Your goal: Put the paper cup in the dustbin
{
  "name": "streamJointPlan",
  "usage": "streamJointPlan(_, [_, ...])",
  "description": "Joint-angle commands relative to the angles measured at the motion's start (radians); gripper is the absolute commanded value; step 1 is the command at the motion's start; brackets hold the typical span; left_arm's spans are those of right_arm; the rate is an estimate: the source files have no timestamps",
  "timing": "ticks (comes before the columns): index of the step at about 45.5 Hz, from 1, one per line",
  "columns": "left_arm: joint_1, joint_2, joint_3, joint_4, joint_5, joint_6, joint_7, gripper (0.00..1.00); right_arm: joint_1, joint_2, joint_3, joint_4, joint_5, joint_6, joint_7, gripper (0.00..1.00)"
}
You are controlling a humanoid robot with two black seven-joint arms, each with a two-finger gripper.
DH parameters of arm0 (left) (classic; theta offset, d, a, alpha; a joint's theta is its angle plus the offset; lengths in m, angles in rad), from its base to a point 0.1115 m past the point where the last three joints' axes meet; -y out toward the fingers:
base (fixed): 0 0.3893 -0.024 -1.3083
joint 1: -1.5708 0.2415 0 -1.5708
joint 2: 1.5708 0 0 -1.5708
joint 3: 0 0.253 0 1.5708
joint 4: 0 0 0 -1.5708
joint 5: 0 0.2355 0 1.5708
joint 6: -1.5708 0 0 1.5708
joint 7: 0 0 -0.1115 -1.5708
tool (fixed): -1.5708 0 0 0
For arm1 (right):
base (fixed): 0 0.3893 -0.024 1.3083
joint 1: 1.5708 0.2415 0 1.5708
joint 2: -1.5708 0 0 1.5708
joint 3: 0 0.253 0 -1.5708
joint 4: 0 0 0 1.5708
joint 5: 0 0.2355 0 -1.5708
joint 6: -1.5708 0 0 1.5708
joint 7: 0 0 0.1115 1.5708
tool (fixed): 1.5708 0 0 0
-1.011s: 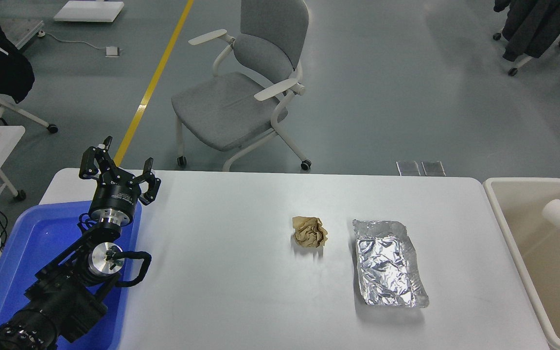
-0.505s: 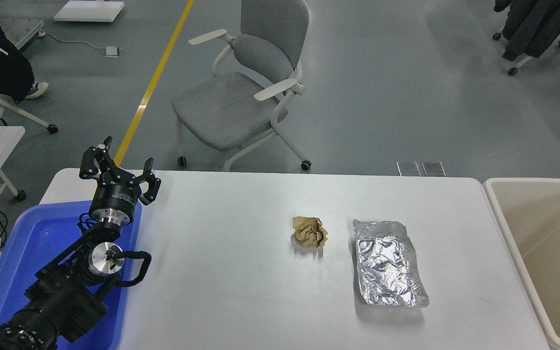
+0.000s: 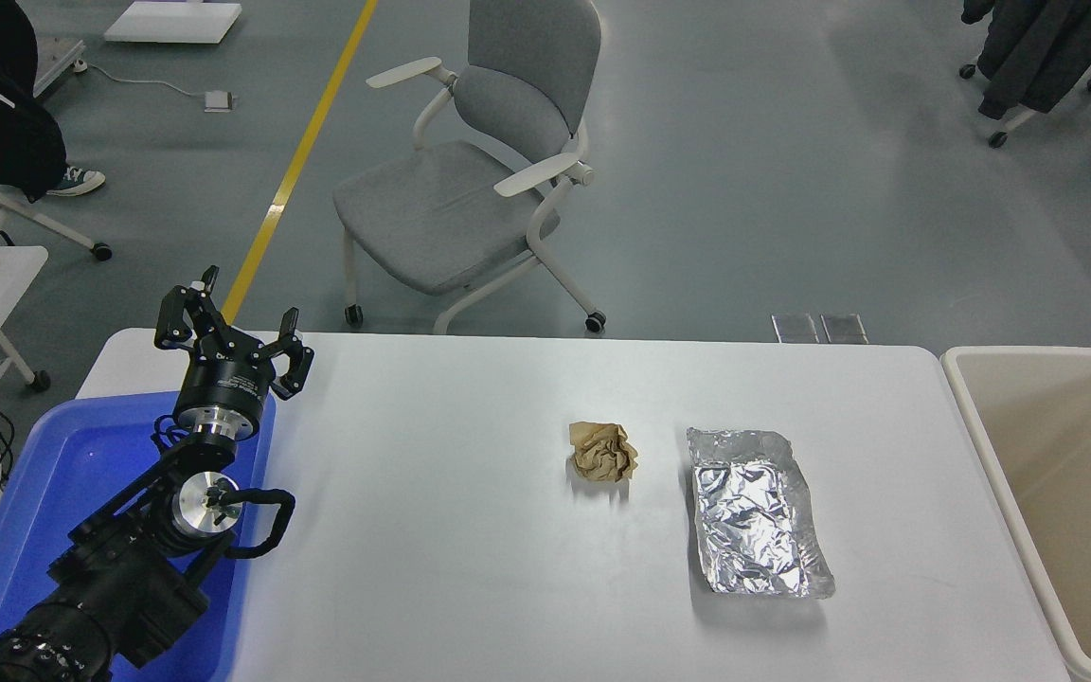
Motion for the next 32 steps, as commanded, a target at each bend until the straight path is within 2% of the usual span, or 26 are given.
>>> streamJointPlan(1, [0.000,0.000,0.000,0.000,0.000,0.000,0.000,1.00,0.062,-0.016,-0.069,0.005,-0.045,0.231,0.012,1.00])
streamJointPlan(7, [0.000,0.000,0.000,0.000,0.000,0.000,0.000,1.00,0.090,0.011,-0.069,0.010,-0.049,0.376,0.014,1.00])
streamJointPlan(11, [0.000,0.000,0.000,0.000,0.000,0.000,0.000,1.00,0.116,0.051,-0.071,0.010,-0.060,0.418,0.014,1.00])
streamJointPlan(17, [0.000,0.000,0.000,0.000,0.000,0.000,0.000,1.00,0.161,0.130,-0.071,0.019,-0.115,0.444,0.014,1.00])
streamJointPlan(32, [0.002,0.000,0.000,0.000,0.000,0.000,-0.001,1.00,0.216,0.200,-0.071,0.066,-0.180,0.439,0.027,1.00])
